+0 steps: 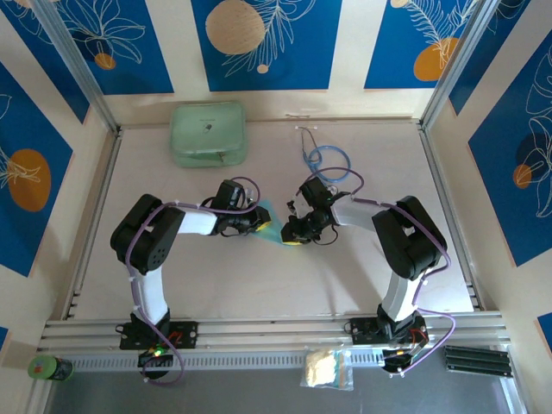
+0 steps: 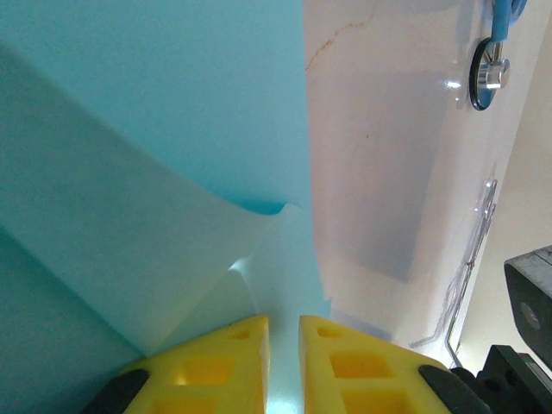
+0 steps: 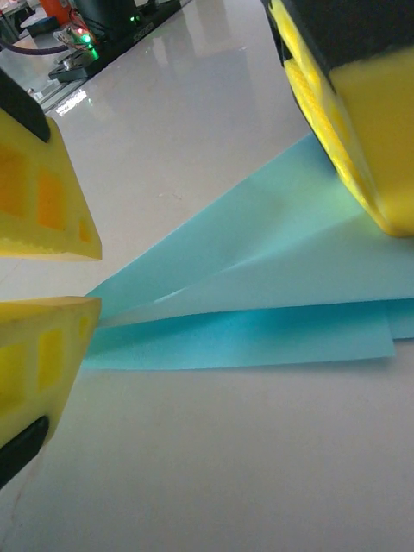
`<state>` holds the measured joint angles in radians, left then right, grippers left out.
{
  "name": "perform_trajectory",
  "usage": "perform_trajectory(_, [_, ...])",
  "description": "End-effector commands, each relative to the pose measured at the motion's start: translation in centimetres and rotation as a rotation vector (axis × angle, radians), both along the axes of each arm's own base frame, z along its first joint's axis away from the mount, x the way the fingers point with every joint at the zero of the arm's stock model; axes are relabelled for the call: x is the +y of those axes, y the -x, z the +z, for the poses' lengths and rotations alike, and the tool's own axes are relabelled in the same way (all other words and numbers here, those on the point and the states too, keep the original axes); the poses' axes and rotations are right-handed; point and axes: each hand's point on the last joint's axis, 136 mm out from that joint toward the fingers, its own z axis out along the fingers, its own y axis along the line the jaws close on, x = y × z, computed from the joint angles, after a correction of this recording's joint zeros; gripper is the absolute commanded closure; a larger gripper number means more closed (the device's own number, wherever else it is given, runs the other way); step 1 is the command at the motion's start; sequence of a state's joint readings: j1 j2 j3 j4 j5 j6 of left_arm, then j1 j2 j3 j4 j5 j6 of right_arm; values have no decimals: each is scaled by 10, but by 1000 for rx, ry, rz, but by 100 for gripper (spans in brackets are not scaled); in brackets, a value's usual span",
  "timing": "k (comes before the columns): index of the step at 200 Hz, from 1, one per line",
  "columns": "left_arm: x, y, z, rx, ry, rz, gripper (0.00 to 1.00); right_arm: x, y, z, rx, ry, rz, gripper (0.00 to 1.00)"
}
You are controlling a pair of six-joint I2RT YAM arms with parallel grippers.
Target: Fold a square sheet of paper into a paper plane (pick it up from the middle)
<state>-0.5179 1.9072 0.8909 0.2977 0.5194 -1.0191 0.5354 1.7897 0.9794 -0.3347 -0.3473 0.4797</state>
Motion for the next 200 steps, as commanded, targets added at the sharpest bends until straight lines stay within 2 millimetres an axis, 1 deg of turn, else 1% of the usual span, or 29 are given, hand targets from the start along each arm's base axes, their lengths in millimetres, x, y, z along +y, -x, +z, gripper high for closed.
perform_trajectory(1, [7, 7, -22, 54, -63, 10, 82, -6, 8, -13, 53, 28, -6, 81])
perform_trajectory(72, [8, 9, -24, 63, -68, 14, 82, -9, 10, -26, 74, 50, -7, 81])
perform_trajectory(89, [8, 9, -25, 65, -69, 14, 82, -8, 9, -20, 65, 42, -7, 81])
perform_trajectory(116, [9, 10, -25, 67, -71, 14, 82, -6, 8, 2, 21, -2, -11, 81])
perform_trajectory(131, [9, 10, -25, 68, -71, 14, 82, -7, 10, 7, 15, -13, -14, 81])
perform_trajectory(152, [10, 10, -25, 69, -72, 16, 82, -10, 15, 2, 28, -7, -17, 81])
perform_trajectory(181, [10, 12, -26, 71, -73, 15, 82, -14, 20, -12, 62, 21, -22, 81])
perform_trajectory(200, [10, 11, -26, 69, -72, 16, 82, -17, 19, -22, 70, 53, -28, 81])
